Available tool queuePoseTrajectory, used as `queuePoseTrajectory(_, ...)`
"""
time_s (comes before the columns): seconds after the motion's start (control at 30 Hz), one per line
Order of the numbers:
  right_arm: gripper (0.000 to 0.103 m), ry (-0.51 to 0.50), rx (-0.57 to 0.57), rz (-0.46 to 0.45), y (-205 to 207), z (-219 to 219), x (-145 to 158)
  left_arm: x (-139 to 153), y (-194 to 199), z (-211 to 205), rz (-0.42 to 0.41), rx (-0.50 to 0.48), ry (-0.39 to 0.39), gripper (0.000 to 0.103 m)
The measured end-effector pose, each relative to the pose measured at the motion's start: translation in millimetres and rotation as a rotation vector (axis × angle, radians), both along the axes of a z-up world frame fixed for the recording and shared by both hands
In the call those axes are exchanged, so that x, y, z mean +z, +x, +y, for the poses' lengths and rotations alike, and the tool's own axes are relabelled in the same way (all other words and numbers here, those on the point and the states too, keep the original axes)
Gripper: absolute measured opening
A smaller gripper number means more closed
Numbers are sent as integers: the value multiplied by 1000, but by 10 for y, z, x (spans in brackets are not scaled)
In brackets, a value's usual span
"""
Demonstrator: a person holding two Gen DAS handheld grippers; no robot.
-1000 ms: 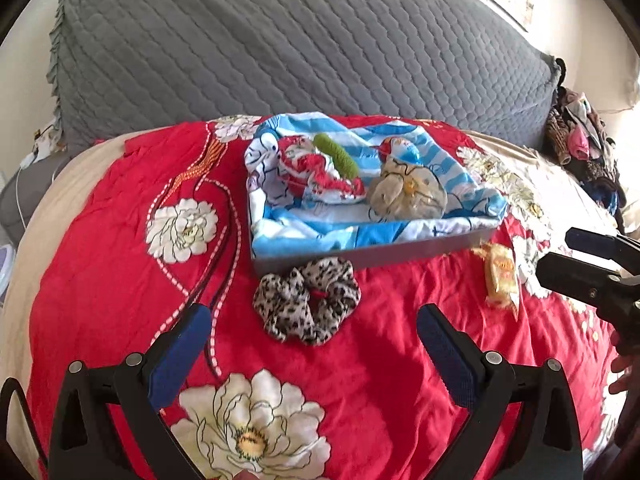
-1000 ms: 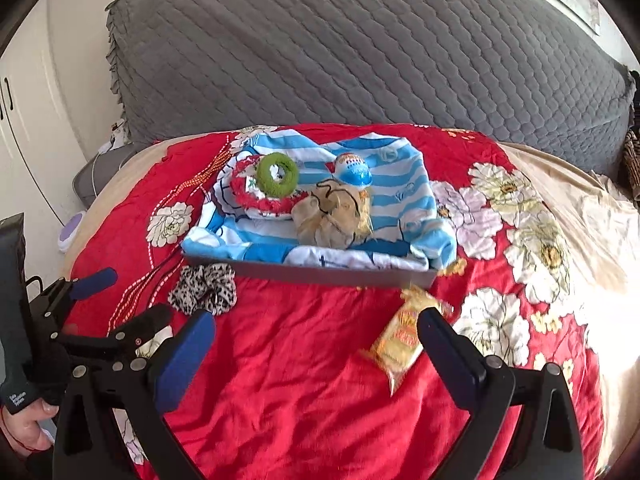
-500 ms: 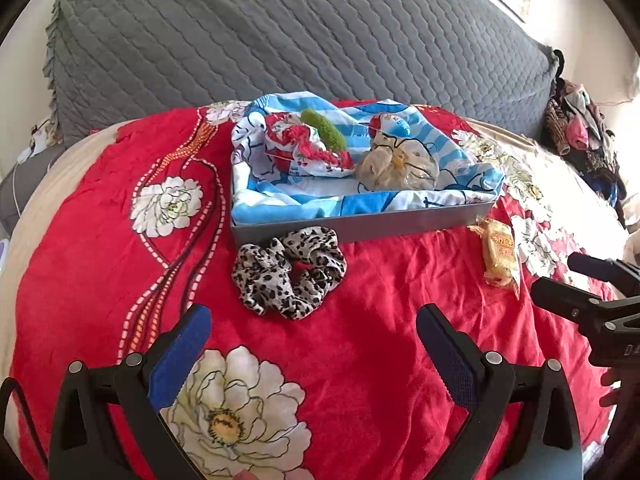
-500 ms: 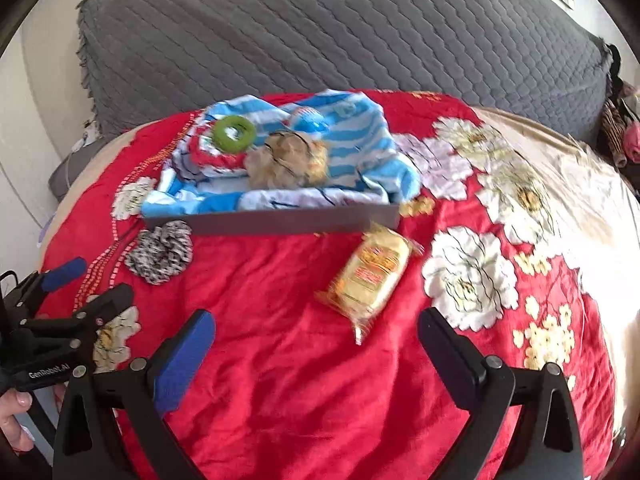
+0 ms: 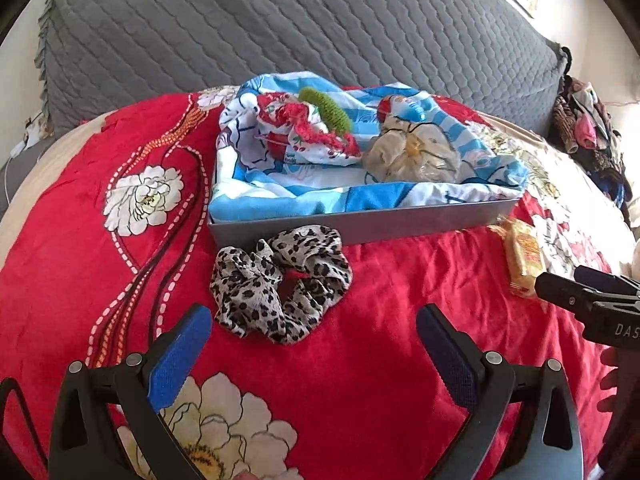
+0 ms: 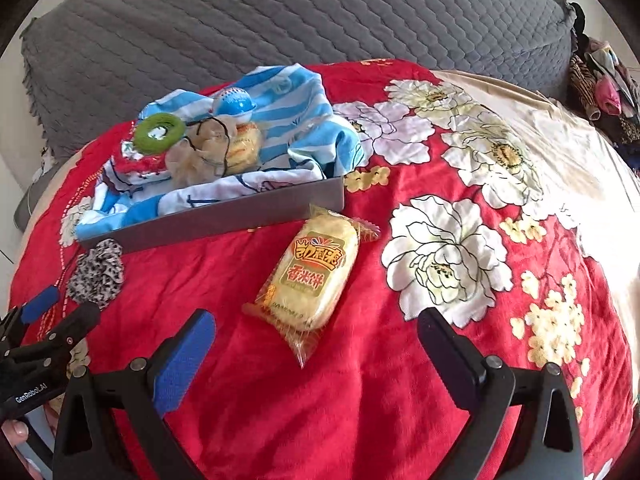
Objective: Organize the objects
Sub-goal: 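Move the right tool to the yellow bread packet while the left tool approaches the leopard scrunchie, then grasp the bread packet with the right tool while the left tool closes on the leopard scrunchie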
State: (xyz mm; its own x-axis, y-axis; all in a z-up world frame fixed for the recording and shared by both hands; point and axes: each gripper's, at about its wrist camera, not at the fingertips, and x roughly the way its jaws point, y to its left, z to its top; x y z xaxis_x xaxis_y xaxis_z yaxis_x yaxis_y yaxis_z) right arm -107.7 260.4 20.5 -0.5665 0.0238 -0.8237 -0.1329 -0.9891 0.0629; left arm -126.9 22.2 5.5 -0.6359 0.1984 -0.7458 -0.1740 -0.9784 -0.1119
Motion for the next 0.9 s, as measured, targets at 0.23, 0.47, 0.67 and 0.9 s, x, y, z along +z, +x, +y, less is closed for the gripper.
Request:
queuePoseTrajectory(0.23, 102, 4, -22, -6, -196, -7, -119, -102, -154, 49, 0, -11, -17, 102)
queuePoseTrajectory(0.47, 102, -2, -46, -14, -337, 31, -234, -208, -308, 44, -15, 5, 0, 102)
queuePoseTrajectory(0.67, 102, 12, -31, -11, -423, -7, -308, -267, -377, 63, -29, 11, 4, 102)
queuePoseTrajectory(0.9, 99, 28, -12, -12, -486, -47, -382, -333, -423, 67, -39, 15, 15, 102)
